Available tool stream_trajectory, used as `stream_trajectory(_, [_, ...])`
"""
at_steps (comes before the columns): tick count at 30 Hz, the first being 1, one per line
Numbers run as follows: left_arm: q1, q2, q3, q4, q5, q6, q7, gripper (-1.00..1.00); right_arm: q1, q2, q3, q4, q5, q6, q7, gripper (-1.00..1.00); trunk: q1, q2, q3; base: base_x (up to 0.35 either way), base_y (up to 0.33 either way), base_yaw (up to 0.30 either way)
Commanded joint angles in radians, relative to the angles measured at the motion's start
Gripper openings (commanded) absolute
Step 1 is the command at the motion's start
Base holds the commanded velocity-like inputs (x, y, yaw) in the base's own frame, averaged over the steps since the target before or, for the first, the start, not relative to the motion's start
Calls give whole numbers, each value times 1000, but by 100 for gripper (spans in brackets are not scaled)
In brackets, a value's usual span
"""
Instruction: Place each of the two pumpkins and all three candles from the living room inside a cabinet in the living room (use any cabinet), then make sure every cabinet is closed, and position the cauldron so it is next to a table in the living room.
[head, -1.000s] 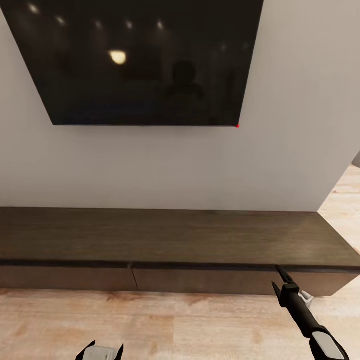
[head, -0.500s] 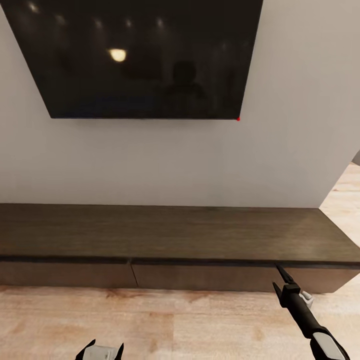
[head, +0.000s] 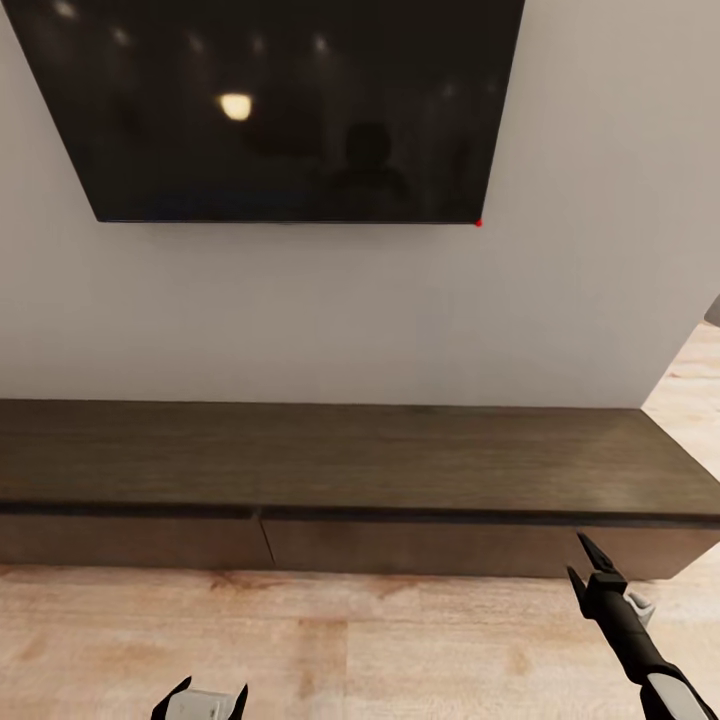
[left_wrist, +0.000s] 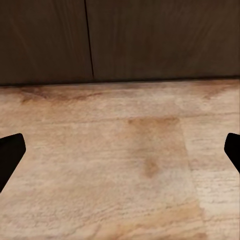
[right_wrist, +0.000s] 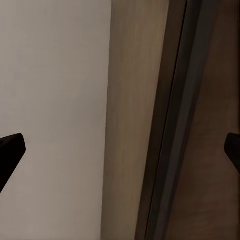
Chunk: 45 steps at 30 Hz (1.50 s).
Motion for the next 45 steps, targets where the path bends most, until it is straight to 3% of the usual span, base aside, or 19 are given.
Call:
stream_trajectory(1, [0,0,0,0,2,-2,-3,100,-1,0,-3,1,-7,8,2,100,4,-8,-4,0,0,0])
stream_trajectory(7, [0,0,0,0,2,-2,-3,100,-1,-2,-4,1,-7,9,4,100,27,-50,-23,0,0,0])
stream_trajectory(43, [2,0,-4,-2,-1,-3,-3,100,1,-7,-5,1,-8,9,5,100,27,-50,-23,59,7,0])
stream_trajectory(45, [2,0,-4,-2,0,-3,-3,100,1,-7,-5,1,-8,9,4,100,35,-64,-29,9,-1,0])
